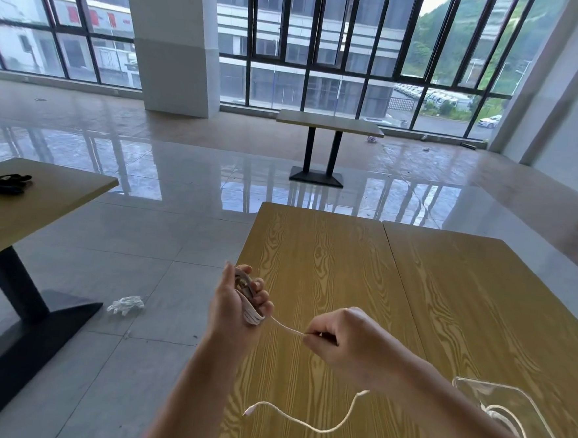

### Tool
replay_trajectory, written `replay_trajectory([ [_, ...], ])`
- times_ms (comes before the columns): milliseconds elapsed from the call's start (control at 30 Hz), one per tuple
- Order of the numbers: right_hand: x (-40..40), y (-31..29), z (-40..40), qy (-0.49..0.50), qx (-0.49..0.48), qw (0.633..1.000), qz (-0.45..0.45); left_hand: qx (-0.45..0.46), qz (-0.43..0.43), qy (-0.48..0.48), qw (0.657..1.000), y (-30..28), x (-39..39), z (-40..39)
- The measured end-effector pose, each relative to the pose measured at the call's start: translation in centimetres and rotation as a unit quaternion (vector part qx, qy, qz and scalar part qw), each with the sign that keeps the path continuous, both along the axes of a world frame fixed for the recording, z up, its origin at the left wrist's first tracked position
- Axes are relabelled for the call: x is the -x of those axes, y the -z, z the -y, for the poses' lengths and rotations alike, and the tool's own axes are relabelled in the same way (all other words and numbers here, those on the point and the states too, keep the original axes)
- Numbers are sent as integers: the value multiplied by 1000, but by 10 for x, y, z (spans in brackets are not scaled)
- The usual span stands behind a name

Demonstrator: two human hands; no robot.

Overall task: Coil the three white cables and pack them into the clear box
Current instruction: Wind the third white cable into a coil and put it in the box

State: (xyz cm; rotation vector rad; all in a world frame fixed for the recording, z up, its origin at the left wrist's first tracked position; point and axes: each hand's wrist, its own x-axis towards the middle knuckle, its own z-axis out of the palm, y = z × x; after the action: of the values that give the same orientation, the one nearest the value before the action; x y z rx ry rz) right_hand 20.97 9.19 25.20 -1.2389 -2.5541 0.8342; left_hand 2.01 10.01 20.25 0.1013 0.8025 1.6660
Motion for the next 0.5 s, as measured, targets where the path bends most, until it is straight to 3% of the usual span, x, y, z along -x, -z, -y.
replay_trajectory([
  [167,-6,-21,4,-50,-11,999,1,74,-87,-59,992,5,24,1],
  [500,4,-49,-6,-66,-80,991,-80,41,-200,44,978,-8,2,6],
])
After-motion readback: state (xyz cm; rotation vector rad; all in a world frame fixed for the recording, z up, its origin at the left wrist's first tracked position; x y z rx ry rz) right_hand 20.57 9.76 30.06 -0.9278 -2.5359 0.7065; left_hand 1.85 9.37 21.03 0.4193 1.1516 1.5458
